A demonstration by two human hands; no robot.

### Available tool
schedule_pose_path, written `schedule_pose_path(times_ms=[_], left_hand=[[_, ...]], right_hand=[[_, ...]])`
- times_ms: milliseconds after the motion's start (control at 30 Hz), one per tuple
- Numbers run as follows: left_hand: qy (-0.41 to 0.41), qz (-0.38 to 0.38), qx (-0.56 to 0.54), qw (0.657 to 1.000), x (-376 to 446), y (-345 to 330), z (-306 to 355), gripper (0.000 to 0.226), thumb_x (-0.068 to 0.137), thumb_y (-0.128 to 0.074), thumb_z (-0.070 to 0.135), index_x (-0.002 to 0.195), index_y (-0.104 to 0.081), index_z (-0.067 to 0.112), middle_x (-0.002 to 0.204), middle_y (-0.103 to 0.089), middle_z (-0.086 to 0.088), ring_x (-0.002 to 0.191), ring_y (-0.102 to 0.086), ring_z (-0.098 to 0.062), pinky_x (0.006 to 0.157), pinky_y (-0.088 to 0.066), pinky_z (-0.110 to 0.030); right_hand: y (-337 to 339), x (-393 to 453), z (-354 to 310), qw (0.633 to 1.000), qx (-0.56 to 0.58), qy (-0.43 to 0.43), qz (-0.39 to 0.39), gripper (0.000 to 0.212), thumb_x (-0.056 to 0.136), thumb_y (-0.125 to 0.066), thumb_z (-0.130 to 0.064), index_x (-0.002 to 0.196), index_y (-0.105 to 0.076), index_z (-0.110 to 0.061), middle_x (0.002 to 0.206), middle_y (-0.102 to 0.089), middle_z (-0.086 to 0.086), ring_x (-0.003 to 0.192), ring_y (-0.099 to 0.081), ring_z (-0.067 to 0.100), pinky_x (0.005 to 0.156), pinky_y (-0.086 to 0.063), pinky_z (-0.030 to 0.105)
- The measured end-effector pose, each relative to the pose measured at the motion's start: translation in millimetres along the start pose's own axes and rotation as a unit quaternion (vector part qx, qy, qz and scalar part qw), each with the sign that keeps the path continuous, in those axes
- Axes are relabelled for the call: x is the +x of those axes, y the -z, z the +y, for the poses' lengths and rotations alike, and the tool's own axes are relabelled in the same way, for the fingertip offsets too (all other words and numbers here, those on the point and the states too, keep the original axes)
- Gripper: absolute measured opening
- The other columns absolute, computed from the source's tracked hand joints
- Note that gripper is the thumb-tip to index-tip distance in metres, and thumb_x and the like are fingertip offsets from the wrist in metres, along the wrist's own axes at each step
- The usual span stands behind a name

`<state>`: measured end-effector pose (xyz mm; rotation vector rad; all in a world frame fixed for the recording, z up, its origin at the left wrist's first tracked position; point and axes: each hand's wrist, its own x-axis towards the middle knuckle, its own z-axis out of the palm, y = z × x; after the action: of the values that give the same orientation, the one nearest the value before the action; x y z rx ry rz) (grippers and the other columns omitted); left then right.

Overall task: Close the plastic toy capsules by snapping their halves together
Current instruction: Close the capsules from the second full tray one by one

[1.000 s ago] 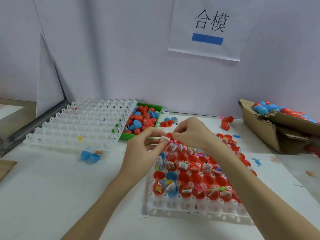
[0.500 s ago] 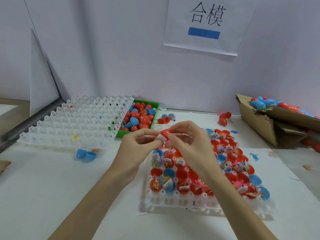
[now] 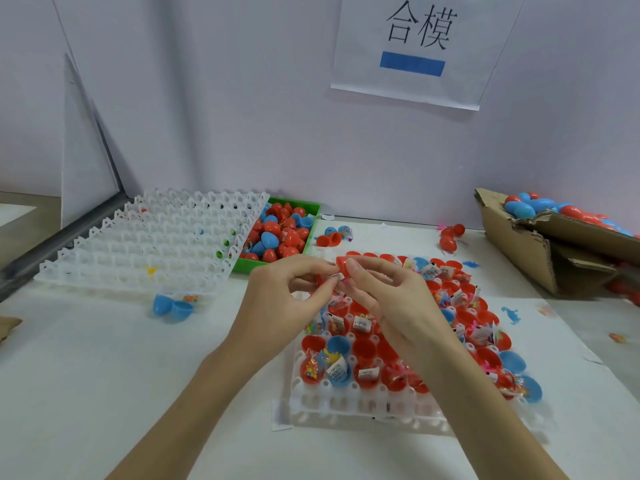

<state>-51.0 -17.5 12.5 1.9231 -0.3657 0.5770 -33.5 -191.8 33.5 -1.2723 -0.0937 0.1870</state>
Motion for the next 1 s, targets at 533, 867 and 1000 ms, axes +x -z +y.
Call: schedule_pose_path(times_ms=[533,867,1000], left_hand=[[0.028,0.021,-0.048,0.998,2.0,-0.2,-2.9,0.026,0.084,-0.079,0.030,0.106,-0.081,0.017,0.096,-0.079,0.009,0.089,-0.076,-0.009,0.081,-0.061,-0.021],[-0.088,0.037,0.049,0.994,-0.5,-0.1,3.7,0.019,0.091,-0.075,0.021,0.105,-0.078,0.009,0.097,-0.074,0.002,0.090,-0.072,-0.012,0.077,-0.059,-0.019],[-0.081,0.072,0.052,0.993,0.0,0.3,2.1,0.014,0.095,-0.071,0.016,0.105,-0.078,0.009,0.096,-0.074,0.005,0.088,-0.072,-0.010,0.077,-0.059,-0.020]], right_hand=[[-6.2,-3.2,-0.5,0.995,-0.074,0.056,0.039,0.014,0.086,-0.080,-0.028,0.099,-0.080,-0.024,0.103,-0.079,-0.002,0.101,-0.075,0.014,0.082,-0.061,0.024],[-7.1,-4.4,-1.8,1.000,-0.014,0.025,0.001,0.030,0.082,-0.078,-0.032,0.108,-0.076,-0.018,0.106,-0.079,0.002,0.102,-0.076,0.017,0.091,-0.061,0.029],[-7.8,-3.5,-1.2,0.999,0.016,0.014,-0.031,0.030,0.083,-0.077,-0.032,0.111,-0.076,-0.020,0.110,-0.078,0.002,0.106,-0.074,0.019,0.093,-0.060,0.031]])
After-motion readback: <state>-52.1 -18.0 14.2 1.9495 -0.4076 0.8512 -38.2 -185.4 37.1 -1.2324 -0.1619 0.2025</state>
